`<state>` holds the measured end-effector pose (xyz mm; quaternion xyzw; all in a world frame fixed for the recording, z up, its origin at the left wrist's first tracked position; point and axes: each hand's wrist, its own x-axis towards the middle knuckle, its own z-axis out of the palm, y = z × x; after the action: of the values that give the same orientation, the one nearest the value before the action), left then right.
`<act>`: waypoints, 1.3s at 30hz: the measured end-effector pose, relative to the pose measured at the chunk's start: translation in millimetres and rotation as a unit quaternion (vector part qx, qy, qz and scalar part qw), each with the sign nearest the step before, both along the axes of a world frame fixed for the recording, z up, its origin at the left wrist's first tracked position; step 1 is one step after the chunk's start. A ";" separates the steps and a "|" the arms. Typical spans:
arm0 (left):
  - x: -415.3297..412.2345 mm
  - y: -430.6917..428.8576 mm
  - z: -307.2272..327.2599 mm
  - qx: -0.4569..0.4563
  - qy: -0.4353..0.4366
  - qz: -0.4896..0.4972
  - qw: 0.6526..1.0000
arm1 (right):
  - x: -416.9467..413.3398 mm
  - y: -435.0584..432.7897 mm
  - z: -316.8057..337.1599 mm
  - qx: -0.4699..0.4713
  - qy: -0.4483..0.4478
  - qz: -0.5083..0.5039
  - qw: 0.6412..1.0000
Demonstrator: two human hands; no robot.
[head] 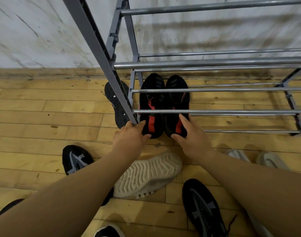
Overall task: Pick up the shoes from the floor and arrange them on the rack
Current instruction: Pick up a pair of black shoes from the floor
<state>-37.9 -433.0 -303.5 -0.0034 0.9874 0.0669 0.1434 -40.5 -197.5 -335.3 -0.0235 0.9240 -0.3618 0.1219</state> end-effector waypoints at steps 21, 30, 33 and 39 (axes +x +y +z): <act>1.0 3.4 -0.1 -0.008 -0.008 0.011 1.000 | 3.6 -9.4 9.5 0.047 0.019 -0.058 0.997; 1.0 3.6 0.7 0.000 -0.004 0.011 1.000 | -37.5 -18.9 27.1 0.024 -0.081 -0.090 0.992; 1.0 3.6 -0.2 0.004 -0.004 0.013 1.000 | -41.6 -21.6 25.4 0.024 -0.086 -0.076 0.993; 2.1 3.9 -0.9 0.010 -0.004 0.015 1.000 | -31.7 -16.5 19.4 0.005 -0.065 -0.057 0.996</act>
<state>-35.9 -429.2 -304.3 -0.0174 0.9859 0.0790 0.1462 -72.2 -214.0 -316.0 0.0532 0.9159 -0.3638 0.1609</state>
